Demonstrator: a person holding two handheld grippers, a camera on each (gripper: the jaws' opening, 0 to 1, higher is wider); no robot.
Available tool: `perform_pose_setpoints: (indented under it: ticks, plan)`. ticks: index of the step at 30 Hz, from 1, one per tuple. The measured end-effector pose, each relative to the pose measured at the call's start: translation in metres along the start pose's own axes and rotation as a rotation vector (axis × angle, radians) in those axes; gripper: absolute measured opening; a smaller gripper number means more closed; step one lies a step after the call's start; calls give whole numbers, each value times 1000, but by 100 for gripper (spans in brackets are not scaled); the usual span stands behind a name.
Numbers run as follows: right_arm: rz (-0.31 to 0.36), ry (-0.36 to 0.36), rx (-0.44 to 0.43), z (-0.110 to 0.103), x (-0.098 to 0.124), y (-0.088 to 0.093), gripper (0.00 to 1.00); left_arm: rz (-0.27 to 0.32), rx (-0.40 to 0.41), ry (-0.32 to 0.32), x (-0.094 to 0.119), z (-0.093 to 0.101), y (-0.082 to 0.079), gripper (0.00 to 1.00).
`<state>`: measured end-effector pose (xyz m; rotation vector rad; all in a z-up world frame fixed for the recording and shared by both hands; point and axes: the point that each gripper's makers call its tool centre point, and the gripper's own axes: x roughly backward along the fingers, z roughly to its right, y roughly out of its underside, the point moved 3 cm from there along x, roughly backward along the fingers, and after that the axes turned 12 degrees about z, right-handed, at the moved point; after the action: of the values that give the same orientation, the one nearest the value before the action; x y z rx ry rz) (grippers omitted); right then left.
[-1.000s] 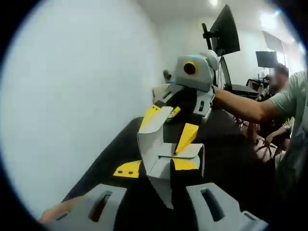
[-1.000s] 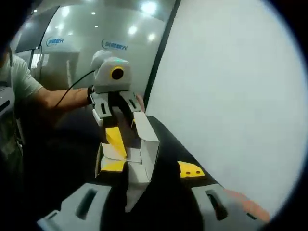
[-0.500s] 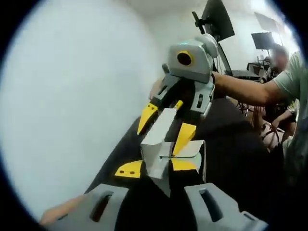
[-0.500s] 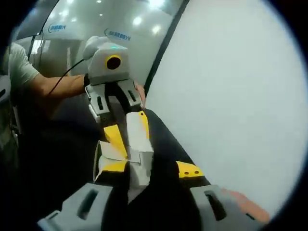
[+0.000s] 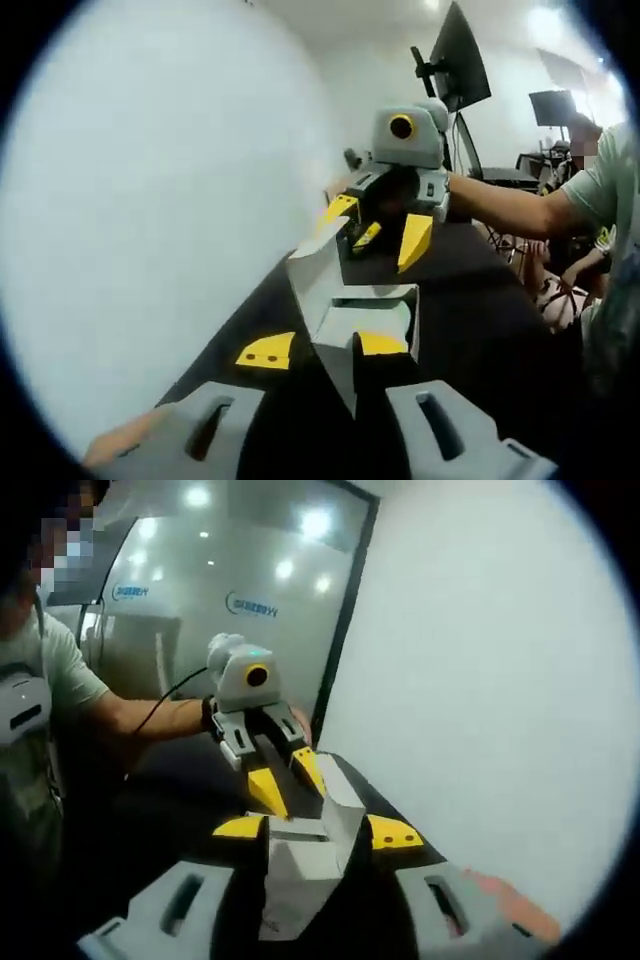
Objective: Assemble the cup parts correctly, then place the assembled cup into the box.
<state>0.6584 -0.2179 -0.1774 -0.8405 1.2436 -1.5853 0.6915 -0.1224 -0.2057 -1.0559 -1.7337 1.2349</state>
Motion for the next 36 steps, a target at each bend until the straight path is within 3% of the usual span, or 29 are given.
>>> perform_pose_setpoints:
  ticks: [7,10,13,20,24,36]
  plan:
    - [-19,7,11,2,1,7,34,21,35,3,-14,-3,0,21]
    - [-139,36,84,7,1,27,27,14,24,8,-15,-2,-1,21]
    - [-139,38,92,11,-4,28,26,-9,11,3,-14,-4,0,20]
    - [-239,13,335,5,-14,23,21,-8,12,-3,-14,-1,1,20]
    - [-255,13,401,-2,-15,21,20,-4,13,-14,-12,0,0,22]
    - [-220,-33,302,-13,-4,13,25,-8,8,-36,12,-4,5,23]
